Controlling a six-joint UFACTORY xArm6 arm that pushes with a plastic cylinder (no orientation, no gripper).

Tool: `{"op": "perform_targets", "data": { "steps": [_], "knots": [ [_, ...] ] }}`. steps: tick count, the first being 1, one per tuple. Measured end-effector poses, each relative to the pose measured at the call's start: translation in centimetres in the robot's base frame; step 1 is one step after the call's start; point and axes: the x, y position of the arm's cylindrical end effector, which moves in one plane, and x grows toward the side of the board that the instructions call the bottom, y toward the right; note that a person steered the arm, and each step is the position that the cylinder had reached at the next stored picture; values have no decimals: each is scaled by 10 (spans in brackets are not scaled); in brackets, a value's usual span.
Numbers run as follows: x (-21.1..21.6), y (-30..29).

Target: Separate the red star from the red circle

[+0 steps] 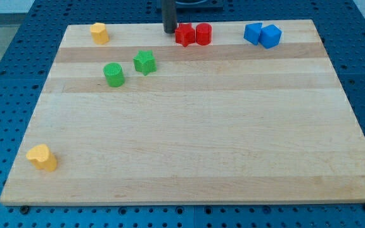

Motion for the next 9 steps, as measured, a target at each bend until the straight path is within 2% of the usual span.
{"op": "perform_targets", "data": {
  "steps": [1,4,5,7,9],
  "knots": [
    [4,26],
    [72,71],
    [88,45],
    [157,16],
    [167,-48]
  ]
}}
